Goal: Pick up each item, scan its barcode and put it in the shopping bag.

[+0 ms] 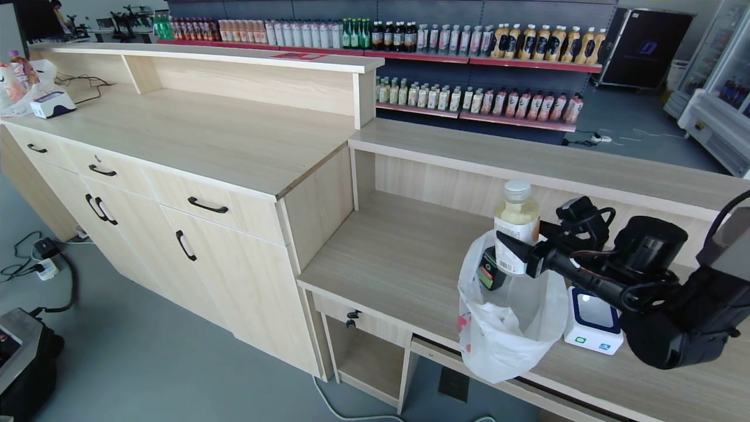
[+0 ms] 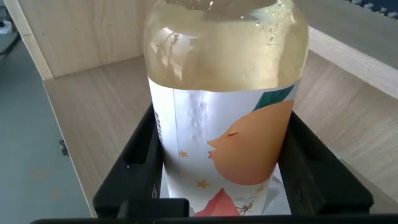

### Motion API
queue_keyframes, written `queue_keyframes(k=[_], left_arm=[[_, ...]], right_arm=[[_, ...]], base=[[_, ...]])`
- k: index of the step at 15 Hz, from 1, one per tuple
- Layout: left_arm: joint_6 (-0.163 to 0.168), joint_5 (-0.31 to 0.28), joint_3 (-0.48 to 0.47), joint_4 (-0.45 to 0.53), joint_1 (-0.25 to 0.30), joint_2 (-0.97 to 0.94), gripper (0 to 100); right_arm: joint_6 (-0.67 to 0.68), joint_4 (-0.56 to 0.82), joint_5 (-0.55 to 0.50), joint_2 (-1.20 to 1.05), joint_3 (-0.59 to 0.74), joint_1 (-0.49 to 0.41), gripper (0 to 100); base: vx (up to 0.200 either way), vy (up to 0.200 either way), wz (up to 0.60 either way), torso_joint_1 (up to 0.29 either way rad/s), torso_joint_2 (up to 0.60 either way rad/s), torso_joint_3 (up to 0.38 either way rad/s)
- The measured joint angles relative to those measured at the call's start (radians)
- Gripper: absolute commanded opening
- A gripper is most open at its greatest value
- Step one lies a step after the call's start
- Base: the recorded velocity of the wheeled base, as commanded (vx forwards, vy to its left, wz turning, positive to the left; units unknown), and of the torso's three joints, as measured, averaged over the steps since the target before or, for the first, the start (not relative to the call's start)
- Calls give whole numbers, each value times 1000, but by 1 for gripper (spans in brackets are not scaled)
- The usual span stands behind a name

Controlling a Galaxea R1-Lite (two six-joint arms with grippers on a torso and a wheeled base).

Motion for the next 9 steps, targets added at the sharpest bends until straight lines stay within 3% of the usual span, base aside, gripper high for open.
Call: queue_keyframes(k=[9], left_arm=[[0,0,0,0,1,0,100]], right_arm=[[-8,-34,142,229,4,-31,0]], base=[[0,0,0,0,0,0]])
